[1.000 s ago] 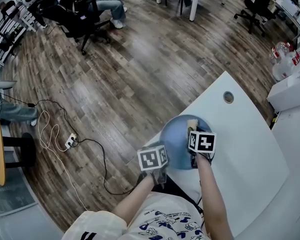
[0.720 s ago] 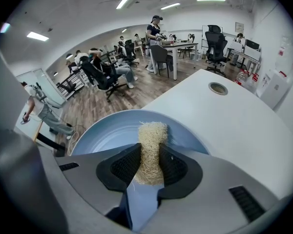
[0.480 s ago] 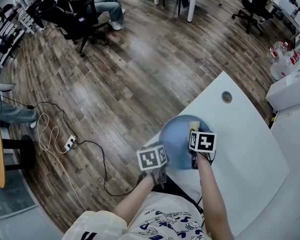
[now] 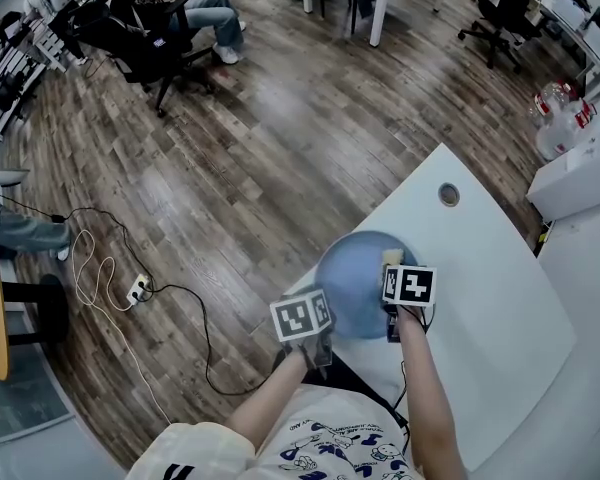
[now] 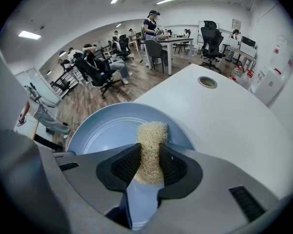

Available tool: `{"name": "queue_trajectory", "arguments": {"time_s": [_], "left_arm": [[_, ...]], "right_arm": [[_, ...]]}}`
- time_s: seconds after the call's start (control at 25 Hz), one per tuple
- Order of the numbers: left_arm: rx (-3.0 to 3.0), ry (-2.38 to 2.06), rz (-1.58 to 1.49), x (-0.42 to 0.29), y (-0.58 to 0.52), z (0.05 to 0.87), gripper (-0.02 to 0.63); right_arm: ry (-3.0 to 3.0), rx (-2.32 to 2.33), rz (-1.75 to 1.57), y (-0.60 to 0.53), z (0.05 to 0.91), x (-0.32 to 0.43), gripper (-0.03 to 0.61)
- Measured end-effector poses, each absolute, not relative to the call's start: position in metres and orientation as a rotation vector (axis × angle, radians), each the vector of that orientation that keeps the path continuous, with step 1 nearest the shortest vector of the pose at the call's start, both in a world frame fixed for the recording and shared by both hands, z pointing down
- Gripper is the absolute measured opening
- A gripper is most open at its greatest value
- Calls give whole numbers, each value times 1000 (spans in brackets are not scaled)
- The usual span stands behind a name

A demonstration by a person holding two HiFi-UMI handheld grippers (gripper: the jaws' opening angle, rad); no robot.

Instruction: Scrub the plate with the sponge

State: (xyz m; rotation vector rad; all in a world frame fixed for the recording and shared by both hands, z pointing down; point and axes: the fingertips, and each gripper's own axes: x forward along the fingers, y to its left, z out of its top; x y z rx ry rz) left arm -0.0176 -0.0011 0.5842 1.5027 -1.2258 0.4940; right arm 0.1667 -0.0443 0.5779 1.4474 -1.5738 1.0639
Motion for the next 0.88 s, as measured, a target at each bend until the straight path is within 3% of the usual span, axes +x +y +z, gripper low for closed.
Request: {"name": "queue_trajectory", "arguments": {"time_s": [0.88], "left_arm": [[1484, -1239, 475, -17, -4, 583, 25]], "right_arm": [[-1500, 1425, 1072, -23, 576, 183, 117]]}}
